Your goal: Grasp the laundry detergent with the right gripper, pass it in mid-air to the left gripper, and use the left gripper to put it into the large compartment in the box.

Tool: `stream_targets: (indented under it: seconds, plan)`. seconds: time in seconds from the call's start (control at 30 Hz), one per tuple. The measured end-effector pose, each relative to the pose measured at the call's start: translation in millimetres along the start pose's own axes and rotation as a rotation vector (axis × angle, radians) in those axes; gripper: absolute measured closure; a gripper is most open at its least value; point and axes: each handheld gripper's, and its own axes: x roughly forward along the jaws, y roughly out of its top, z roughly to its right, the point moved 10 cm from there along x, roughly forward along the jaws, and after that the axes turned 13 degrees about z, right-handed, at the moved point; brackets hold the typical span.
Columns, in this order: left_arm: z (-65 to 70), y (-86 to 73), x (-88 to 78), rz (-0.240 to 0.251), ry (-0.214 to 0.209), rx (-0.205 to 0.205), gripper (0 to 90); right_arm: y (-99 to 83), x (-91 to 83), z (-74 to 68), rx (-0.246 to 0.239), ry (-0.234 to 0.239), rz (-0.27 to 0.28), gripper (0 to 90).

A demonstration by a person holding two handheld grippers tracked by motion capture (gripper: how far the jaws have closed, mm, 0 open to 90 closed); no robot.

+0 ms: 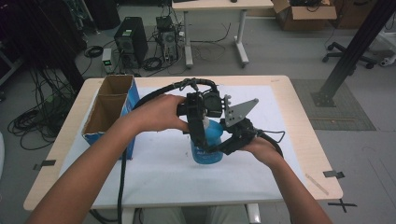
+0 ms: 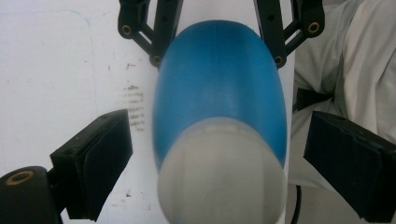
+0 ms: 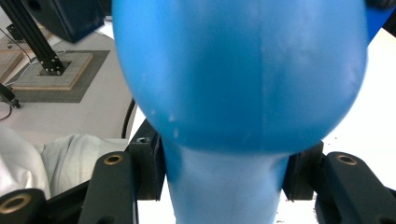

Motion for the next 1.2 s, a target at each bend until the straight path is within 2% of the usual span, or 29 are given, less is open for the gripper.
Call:
stream_targets:
  seconds: [0.3,0.77,1.2]
  plan:
    - [0.9,-2.8,7.1,-0.008,-0.008,-0.002,9.5,-0.2,0.0,0.1,-0.003,0.0,0.0,44.1]
    - [-1.1,-2.4,5.8,0.005,-0.006,-0.002,23.8,-0.6,-0.3,1.7,0.001,-0.004,0.004,44.1]
    - [-1.3,-1.8,4.1,0.012,-0.003,-0.005,30.2,-0.8,0.7,2.3,0.004,-0.005,0.005,44.1]
